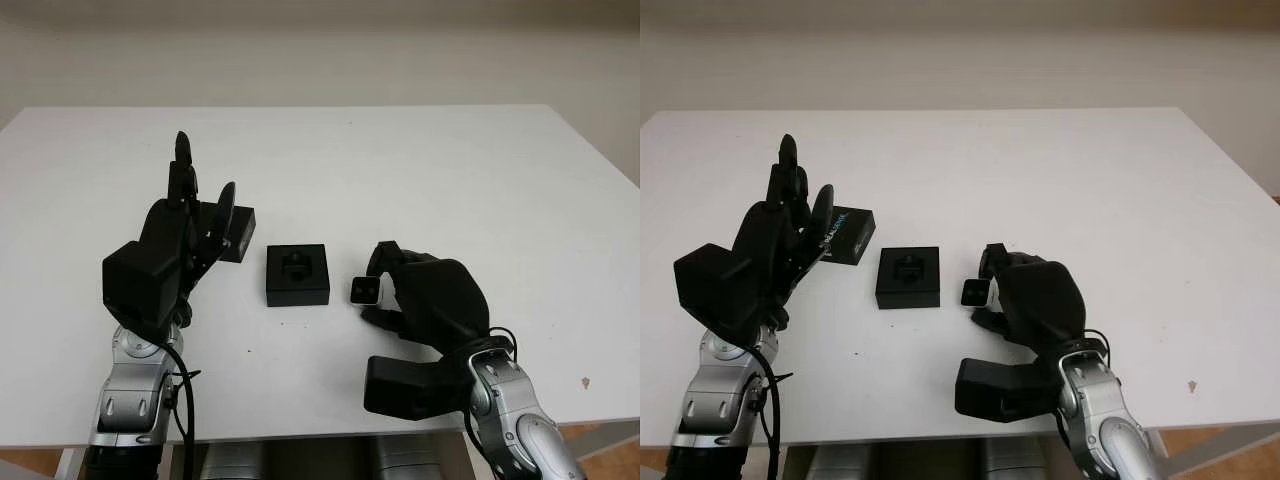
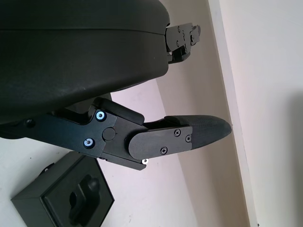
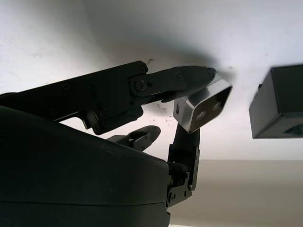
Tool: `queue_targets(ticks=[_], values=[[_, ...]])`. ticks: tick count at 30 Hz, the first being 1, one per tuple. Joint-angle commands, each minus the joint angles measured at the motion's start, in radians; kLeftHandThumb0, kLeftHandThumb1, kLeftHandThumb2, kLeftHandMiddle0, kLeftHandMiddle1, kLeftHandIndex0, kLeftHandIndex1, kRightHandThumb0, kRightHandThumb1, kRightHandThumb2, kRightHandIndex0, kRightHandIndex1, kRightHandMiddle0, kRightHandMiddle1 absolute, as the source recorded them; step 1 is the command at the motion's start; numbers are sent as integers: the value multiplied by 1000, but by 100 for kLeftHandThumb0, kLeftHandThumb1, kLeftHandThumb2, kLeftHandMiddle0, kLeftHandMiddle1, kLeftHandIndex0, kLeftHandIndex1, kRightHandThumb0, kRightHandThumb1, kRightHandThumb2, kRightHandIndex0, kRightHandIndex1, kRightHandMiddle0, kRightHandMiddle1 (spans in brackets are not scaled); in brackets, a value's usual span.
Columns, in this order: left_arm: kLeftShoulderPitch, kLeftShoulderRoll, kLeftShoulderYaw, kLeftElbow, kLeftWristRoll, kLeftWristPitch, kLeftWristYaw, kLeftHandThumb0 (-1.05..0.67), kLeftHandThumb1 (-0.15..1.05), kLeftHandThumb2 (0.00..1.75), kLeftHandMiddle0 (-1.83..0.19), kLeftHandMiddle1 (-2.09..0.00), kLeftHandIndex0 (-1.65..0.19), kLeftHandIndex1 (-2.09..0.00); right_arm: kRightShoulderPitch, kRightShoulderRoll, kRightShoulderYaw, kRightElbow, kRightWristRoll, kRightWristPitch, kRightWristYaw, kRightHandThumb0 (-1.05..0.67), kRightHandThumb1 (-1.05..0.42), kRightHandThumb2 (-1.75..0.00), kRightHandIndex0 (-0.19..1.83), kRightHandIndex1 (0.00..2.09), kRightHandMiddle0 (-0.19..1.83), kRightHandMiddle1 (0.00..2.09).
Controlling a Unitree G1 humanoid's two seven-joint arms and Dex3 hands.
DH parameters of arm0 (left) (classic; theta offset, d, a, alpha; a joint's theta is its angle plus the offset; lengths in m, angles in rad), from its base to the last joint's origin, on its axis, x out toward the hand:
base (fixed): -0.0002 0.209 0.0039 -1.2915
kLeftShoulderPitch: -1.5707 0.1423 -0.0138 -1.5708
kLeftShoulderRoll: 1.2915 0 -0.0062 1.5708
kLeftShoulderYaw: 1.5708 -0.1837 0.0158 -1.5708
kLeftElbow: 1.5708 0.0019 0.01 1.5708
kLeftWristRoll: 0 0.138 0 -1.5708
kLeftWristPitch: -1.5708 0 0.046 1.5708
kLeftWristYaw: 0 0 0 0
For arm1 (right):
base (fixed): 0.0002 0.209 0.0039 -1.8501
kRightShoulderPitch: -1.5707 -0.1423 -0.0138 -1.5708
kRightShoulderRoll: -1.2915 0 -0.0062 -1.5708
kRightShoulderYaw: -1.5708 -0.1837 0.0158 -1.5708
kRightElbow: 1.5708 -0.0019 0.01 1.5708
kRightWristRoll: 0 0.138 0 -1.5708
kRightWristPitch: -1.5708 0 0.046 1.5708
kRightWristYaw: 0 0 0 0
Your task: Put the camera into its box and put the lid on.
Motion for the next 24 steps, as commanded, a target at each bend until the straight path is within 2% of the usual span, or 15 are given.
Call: queue_targets(ticks=[1, 10, 15, 20, 24], values=[[8, 6, 4, -23, 3, 4, 1, -66, 105, 55, 19, 0, 19, 0, -26, -8, -20, 15, 38, -15, -24, -38, -105, -19, 52, 6, 22, 141], [14, 4, 5, -29, 0, 6, -1, -66, 105, 54, 19, 0, 19, 0, -82, -30, -67, 56, 176, -54, -41, -40, -105, -11, 51, 5, 31, 150], [15, 4, 6, -31, -3, 14, 0, -66, 105, 54, 19, 0, 19, 0, -105, -24, -77, 73, 235, -44, -21, -40, -105, -9, 51, 5, 36, 147], [15, 10, 7, -25, -1, 9, -4, -66, 105, 54, 19, 0, 19, 0, -119, 27, -121, 98, 412, -17, 40, -38, -105, -16, 45, 3, 28, 159], [13, 13, 9, -25, 1, 13, -4, -67, 105, 54, 19, 0, 19, 0, -153, 44, -177, 173, 573, -83, 35, -40, -105, -18, 43, 3, 29, 165]])
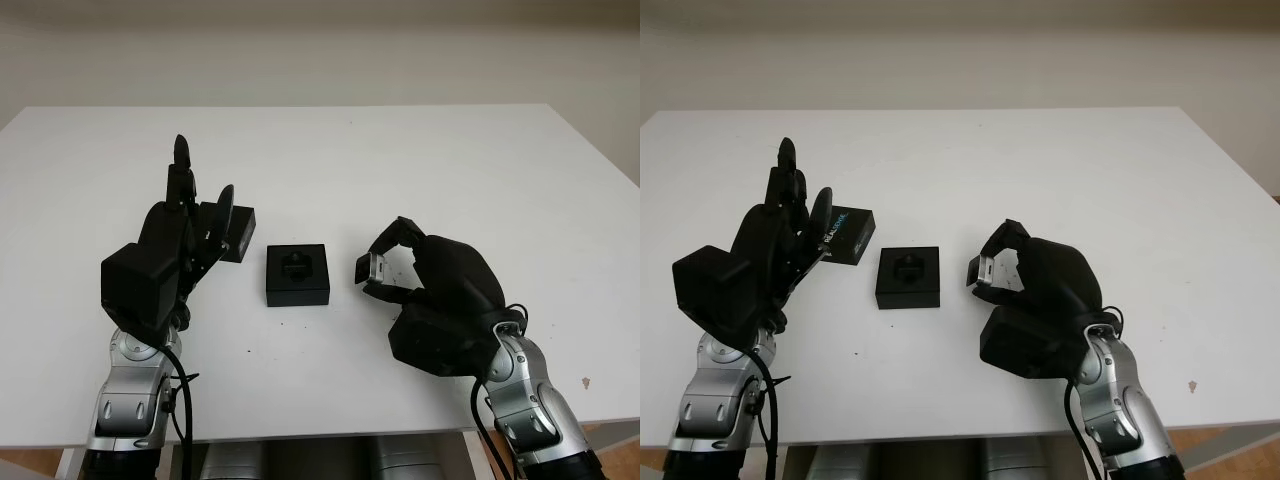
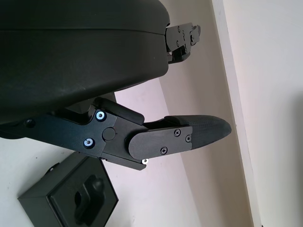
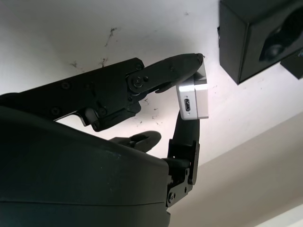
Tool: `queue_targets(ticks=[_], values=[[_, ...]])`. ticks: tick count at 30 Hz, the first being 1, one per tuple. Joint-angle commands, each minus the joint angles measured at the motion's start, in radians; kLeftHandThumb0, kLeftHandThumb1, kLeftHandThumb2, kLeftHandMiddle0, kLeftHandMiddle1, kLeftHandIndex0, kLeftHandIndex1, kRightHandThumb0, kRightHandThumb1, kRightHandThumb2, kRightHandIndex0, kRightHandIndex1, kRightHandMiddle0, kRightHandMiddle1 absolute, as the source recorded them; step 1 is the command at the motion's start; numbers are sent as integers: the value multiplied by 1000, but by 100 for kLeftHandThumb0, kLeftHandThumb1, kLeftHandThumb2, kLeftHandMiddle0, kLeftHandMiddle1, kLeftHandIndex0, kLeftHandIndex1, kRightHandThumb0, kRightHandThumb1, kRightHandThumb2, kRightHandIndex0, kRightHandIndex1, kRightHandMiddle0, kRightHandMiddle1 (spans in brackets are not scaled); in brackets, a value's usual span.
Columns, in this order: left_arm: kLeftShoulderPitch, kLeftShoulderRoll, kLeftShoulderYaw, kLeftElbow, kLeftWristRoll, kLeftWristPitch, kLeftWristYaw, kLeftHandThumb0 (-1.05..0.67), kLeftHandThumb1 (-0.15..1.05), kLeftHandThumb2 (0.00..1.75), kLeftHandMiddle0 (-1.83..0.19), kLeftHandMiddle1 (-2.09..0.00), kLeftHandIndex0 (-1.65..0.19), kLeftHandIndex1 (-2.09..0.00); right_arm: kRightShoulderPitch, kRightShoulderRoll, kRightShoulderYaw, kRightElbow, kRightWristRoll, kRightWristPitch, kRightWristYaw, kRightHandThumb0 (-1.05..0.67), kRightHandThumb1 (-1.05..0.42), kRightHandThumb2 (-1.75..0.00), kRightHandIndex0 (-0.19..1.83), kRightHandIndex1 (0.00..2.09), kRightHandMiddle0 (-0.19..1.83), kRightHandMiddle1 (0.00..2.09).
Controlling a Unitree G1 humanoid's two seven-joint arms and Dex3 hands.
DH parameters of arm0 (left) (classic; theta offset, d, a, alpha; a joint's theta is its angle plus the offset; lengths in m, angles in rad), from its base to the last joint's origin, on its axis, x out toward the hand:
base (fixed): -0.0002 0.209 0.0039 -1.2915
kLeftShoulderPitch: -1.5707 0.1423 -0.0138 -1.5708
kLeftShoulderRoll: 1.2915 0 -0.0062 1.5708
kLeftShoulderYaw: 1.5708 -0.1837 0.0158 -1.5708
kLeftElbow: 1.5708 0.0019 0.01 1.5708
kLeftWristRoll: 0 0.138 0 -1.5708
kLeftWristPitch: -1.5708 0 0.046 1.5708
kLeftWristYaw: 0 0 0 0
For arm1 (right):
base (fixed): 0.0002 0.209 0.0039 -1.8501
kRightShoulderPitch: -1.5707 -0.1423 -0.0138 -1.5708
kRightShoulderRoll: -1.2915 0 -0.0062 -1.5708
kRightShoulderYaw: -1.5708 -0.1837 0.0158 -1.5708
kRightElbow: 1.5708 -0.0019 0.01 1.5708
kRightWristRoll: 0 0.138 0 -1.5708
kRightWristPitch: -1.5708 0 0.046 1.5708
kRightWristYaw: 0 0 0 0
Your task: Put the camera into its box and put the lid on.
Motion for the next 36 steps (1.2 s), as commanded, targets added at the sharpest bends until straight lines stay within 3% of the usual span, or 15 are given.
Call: queue_targets(ticks=[1, 8, 19, 36], values=[[0, 9, 6, -13, 3, 2, -1, -67, 105, 54, 19, 0, 19, 0, -45, 13, -40, 33, 73, -40, -5, -40, -105, -17, 42, 2, 30, 166], [-2, 13, 7, -7, -1, -9, -5, -68, 105, 54, 19, 0, 19, 0, -109, 30, -89, 125, 277, -80, 63, -44, -105, -15, 35, 1, 33, 169], [-2, 20, 13, -8, 3, -6, -7, -66, 105, 55, 19, 0, 19, 0, -189, 112, -130, 282, 463, -195, 79, -47, -105, -18, 31, 2, 36, 175], [4, 21, 22, 1, 3, -33, 0, -65, 105, 58, 19, 0, 19, 0, -319, 268, -85, 548, 548, -325, 181, -55, -105, -18, 20, 2, 38, 175]])
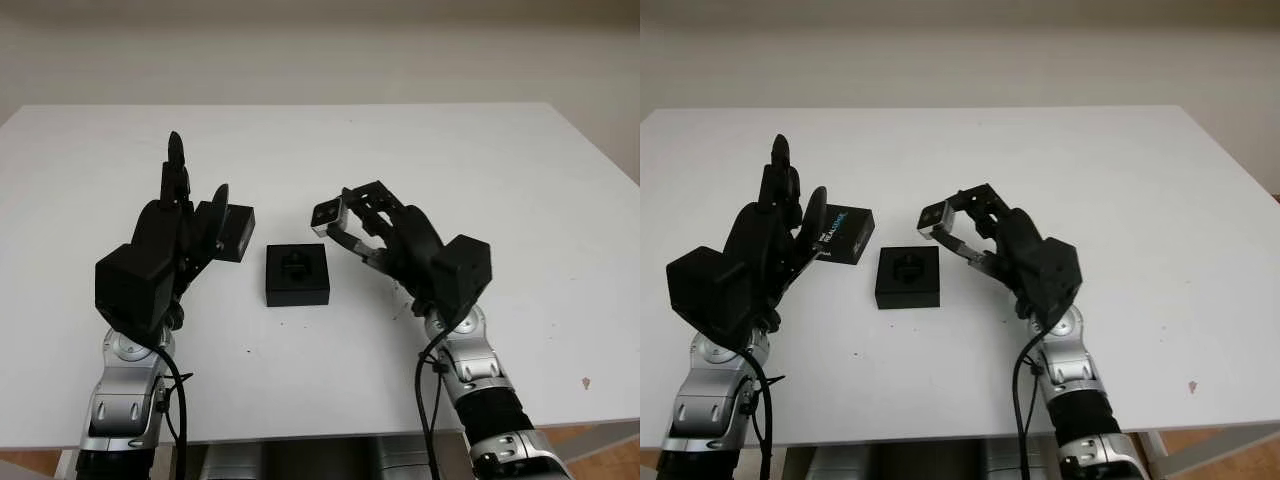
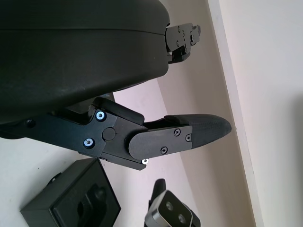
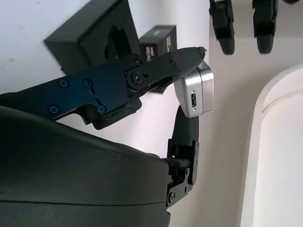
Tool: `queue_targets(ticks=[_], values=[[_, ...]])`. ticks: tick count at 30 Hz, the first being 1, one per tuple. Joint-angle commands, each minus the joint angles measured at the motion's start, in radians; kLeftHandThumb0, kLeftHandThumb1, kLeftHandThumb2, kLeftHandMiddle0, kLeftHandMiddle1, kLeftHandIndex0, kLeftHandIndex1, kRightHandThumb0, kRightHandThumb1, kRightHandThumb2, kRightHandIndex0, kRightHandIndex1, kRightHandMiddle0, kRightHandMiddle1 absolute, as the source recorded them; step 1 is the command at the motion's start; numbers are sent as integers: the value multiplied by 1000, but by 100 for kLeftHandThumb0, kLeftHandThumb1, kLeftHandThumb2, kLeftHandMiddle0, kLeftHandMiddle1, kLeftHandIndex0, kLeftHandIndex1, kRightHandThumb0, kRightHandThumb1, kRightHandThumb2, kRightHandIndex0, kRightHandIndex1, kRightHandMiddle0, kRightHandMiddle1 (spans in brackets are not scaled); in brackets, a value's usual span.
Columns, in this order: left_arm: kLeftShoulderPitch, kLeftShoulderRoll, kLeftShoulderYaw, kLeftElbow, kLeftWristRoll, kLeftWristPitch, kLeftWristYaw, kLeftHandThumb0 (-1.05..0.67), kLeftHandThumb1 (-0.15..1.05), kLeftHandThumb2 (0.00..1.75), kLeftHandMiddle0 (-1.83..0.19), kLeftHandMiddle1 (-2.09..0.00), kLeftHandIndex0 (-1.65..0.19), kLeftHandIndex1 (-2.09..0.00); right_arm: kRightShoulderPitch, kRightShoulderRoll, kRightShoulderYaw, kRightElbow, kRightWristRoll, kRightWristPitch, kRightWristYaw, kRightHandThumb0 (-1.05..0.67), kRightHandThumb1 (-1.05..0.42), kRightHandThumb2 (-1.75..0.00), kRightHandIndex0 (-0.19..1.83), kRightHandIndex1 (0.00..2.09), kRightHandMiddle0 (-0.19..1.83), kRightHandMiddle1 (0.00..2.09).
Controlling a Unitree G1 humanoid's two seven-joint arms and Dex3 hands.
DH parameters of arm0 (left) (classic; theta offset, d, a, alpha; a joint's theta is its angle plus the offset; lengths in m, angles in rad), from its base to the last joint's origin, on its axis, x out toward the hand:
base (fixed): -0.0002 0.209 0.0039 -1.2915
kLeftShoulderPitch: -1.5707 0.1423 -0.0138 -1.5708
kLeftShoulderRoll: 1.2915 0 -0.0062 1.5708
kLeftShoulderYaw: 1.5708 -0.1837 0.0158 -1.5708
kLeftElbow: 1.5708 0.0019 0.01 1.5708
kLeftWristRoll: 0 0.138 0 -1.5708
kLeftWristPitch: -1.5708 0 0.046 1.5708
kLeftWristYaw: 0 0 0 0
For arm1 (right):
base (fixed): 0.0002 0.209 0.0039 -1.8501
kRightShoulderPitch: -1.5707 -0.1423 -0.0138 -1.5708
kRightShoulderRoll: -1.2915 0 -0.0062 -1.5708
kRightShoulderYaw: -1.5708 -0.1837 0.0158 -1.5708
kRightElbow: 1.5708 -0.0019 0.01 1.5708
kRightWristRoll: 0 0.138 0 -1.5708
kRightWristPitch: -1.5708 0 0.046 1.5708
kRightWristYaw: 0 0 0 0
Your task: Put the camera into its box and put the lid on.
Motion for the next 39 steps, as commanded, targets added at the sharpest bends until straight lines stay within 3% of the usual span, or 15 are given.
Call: queue_targets(ticks=[1, 15, 39], values=[[4, 1, 10, -7, -2, -3, 6, -66, 105, 59, 19, 0, 19, 0, -33, 15, 4, 26, 8, -17, 11, -54, -105, -18, 20, 2, 37, 175], [14, -6, 11, -10, -8, 2, 18, -68, 105, 64, 19, 0, 19, 0, -74, 61, 41, 162, -29, -62, 16, -51, -105, -16, 18, 4, 37, 173], [17, -4, 8, -25, -4, 20, 14, -69, 105, 63, 19, 0, 19, 0, -109, 48, 39, 274, -85, -104, -8, -49, -105, -17, 16, 5, 34, 180]])
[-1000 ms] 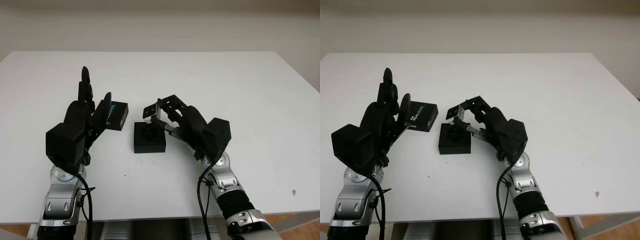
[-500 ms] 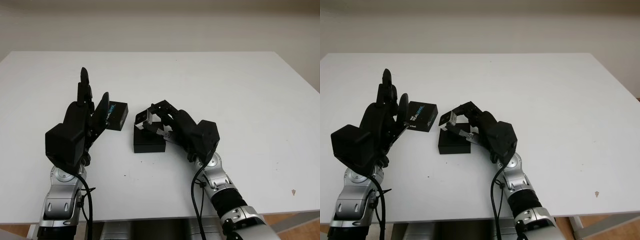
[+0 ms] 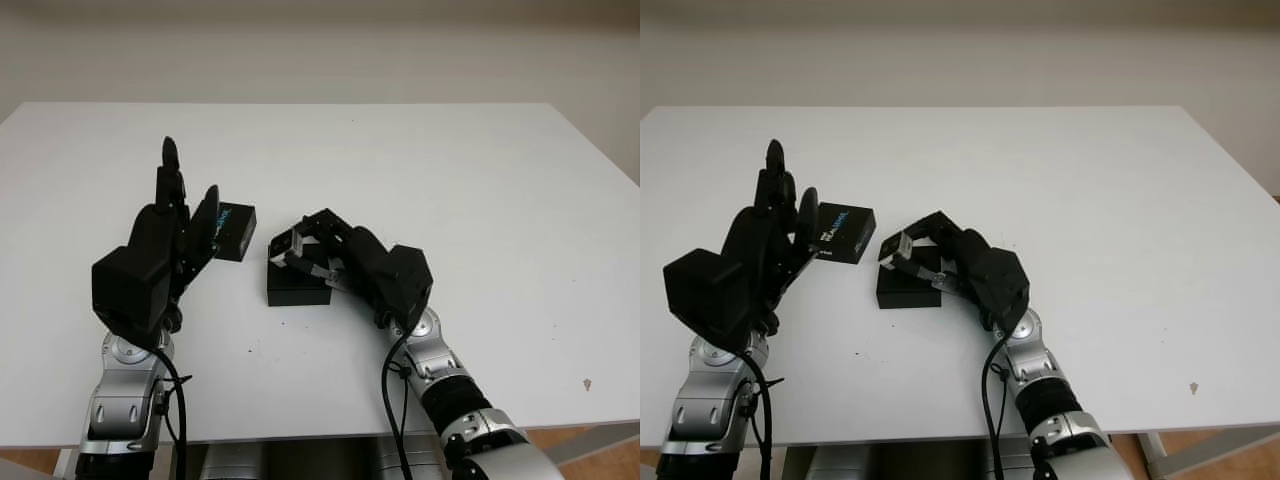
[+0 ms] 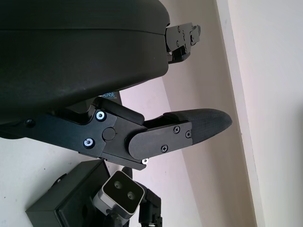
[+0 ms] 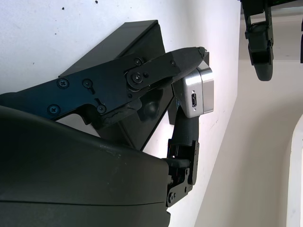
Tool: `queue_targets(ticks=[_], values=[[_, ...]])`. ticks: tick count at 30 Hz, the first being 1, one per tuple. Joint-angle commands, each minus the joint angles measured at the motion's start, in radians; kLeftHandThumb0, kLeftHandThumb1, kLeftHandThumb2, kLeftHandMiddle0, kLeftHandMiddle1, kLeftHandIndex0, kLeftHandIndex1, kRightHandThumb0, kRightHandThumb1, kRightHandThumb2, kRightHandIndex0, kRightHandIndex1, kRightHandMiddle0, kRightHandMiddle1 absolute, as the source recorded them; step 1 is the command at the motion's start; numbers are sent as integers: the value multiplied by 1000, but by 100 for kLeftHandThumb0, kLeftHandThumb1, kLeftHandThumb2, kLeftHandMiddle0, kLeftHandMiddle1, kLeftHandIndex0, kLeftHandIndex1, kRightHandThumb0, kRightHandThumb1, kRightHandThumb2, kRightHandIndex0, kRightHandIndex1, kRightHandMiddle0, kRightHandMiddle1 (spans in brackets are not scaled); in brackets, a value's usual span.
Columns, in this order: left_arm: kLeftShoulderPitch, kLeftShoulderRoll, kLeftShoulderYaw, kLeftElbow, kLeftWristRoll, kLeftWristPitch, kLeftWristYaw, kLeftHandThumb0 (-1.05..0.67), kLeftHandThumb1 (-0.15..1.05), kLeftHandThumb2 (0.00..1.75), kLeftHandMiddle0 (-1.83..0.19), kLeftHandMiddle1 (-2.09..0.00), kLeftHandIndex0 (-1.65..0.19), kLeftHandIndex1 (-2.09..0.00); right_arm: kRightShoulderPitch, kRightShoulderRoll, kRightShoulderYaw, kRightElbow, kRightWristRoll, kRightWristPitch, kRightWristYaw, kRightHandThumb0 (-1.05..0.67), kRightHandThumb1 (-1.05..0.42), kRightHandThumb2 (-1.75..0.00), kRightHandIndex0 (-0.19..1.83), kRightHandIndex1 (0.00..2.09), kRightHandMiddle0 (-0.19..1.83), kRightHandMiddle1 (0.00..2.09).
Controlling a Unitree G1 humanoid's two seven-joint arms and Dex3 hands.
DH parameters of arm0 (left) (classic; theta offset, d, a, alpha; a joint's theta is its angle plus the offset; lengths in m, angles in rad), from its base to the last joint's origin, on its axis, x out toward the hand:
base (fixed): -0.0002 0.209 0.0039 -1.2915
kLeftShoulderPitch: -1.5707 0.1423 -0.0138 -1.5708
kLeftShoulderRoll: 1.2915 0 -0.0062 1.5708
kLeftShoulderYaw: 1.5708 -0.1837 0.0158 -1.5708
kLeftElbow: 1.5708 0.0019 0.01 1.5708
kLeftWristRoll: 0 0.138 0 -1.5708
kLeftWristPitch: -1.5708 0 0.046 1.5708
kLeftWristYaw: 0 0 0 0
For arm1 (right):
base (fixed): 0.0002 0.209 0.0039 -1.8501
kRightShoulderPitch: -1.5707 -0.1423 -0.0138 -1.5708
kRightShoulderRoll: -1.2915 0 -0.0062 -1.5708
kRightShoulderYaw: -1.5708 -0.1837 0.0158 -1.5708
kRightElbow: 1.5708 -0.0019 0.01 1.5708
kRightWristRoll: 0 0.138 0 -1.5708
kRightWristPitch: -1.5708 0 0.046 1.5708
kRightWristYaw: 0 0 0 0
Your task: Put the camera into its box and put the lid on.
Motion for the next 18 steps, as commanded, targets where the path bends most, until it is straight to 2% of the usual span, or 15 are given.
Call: queue_targets(ticks=[1, 18], values=[[7, 5, 1, -21, 4, 1, 0, -70, 105, 63, 19, 0, 19, 0, -25, -4, -1, -2, 1, -7, -1, -49, -105, -17, 15, 5, 34, 180], [3, 8, 0, -10, 10, -8, -6, -70, 105, 64, 19, 0, 19, 0, -24, -8, -15, -8, 21, 13, 16, -48, -105, -17, 15, 5, 31, 180]])
